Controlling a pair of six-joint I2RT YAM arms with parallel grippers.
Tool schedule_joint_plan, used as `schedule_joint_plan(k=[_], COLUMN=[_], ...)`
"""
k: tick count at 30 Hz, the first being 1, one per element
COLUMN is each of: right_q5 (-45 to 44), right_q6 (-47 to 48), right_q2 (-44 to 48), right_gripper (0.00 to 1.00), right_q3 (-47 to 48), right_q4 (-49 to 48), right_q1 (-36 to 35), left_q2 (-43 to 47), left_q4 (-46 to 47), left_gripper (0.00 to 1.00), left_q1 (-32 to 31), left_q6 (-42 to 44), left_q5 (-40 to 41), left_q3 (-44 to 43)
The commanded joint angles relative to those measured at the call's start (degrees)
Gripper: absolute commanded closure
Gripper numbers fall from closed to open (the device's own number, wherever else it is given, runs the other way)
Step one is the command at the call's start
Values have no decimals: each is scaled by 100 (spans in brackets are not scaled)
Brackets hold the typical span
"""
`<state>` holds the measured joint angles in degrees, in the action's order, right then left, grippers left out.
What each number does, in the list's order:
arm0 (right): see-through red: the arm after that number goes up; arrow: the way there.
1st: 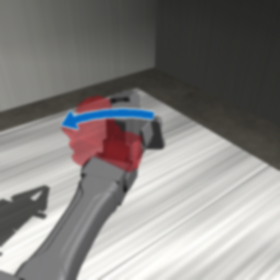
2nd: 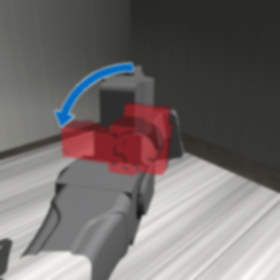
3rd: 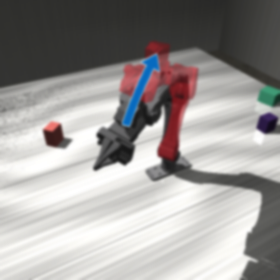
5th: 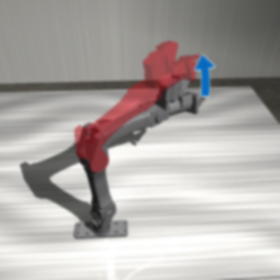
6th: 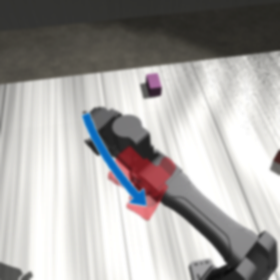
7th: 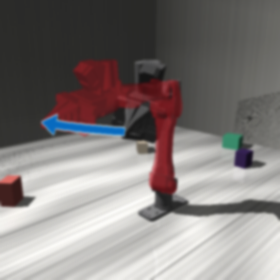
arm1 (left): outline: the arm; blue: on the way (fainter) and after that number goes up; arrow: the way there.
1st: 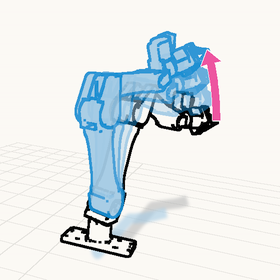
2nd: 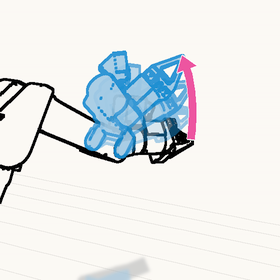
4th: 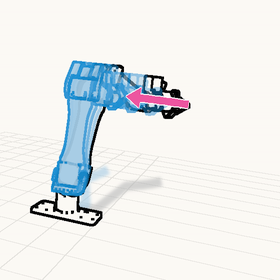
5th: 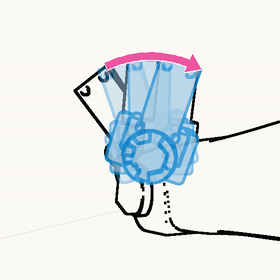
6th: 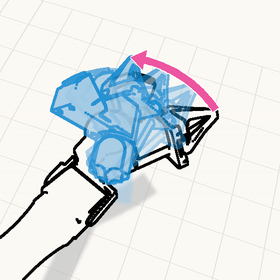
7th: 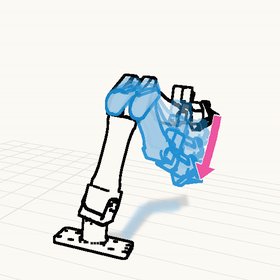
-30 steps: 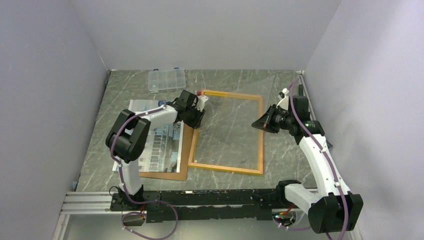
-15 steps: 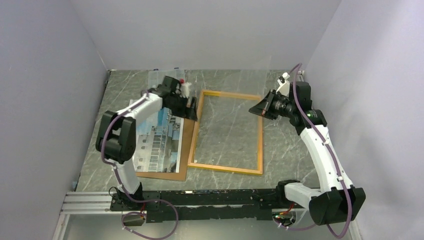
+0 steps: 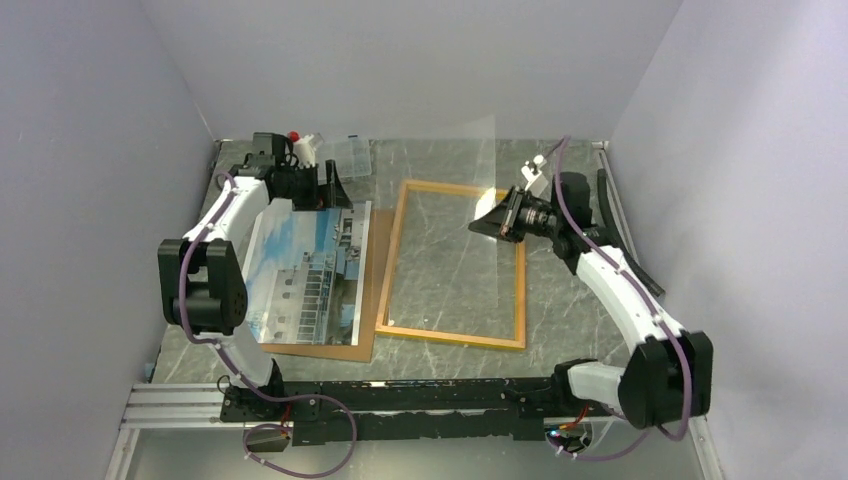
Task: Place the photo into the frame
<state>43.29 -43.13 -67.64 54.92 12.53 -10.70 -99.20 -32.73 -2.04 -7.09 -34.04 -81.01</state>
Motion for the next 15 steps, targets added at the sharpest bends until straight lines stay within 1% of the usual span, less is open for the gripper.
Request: schedule_joint_plan(k=[1,4,9,12,15], right_q5=[502,544,459,433,385], right_q6=[-116,11,234,375,573], right_q2=[-496,-678,-757,-800,-855], right_gripper=[100,100,100,100,100], right_q3=[-662,-891,-1074,-1166,-1224], right_q4=[-1219,-1420,-1318,-1281,-991], right_q1=[217,321,462,551,638], left_q2=[211,197,287,241,186], left_q4=[18,21,196,157,133], left_gripper=[6,6,8,9,9], left_q1=[-88,-86,-172,-344,-536], left_q6=[124,227,243,282,314], left_q5=[-261,-237,-265,-204,-167], left_q3=[376,500,695,702,733])
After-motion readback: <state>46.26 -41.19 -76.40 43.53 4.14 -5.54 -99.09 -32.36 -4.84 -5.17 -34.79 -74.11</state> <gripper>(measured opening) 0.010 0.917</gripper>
